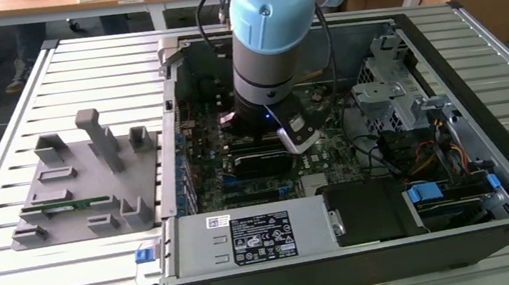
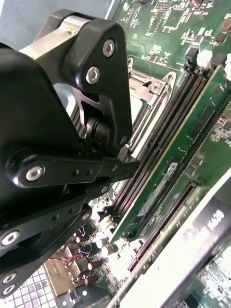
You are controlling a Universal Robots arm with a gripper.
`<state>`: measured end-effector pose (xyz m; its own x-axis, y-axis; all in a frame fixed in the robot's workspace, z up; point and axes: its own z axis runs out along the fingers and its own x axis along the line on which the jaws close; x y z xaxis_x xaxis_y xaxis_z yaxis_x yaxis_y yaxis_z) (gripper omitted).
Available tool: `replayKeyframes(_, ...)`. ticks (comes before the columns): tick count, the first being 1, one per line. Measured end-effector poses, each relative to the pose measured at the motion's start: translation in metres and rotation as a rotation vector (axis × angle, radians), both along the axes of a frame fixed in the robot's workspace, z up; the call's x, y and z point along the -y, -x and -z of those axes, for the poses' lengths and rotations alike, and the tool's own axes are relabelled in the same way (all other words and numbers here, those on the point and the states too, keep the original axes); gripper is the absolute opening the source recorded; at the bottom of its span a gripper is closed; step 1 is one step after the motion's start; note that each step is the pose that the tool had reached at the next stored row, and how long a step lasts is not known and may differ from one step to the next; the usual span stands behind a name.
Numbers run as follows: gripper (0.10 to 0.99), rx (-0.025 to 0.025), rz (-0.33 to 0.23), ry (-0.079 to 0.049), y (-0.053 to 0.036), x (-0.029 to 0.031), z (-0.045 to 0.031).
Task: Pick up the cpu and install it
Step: 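Install the second cpu locking lever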
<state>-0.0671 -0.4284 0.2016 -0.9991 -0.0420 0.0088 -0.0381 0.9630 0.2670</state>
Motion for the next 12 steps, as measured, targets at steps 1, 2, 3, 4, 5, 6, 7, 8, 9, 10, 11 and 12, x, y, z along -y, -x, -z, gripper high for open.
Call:
replayKeyframes(1,0.114,0.0000,0.000,-0.003,0.0010,0.0004,0.0001)
replayKeyframes(2,0.114,0.0000,0.000,-0.007,0.0021,0.0006,0.0003)
replayKeyframes(3,0.114,0.0000,0.000,-0.010,0.0033,0.0007,0.0004)
replayKeyframes(4,0.114,0.0000,0.000,-0.013,0.0043,0.0008,0.0006)
replayKeyframes(5,0.114,0.0000,0.000,-0.016,0.0053,0.0008,0.0008)
replayKeyframes(6,0.114,0.0001,0.000,-0.018,0.0064,0.0008,0.0010)
replayKeyframes(7,0.114,0.0000,0.000,-0.020,0.0073,0.0008,0.0013)
replayKeyframes(8,0.114,0.0000,0.000,-0.023,0.0082,0.0008,0.0016)
replayKeyframes(9,0.114,0.0000,0.000,-0.026,0.0090,0.0008,0.0019)
replayKeyframes(10,0.114,0.0000,0.000,-0.029,0.0097,0.0008,0.0022)
replayKeyframes(11,0.114,0.0000,0.000,-0.032,0.0102,0.0008,0.0024)
replayKeyframes(12,0.114,0.0000,0.000,-0.035,0.0104,0.0008,0.0028)
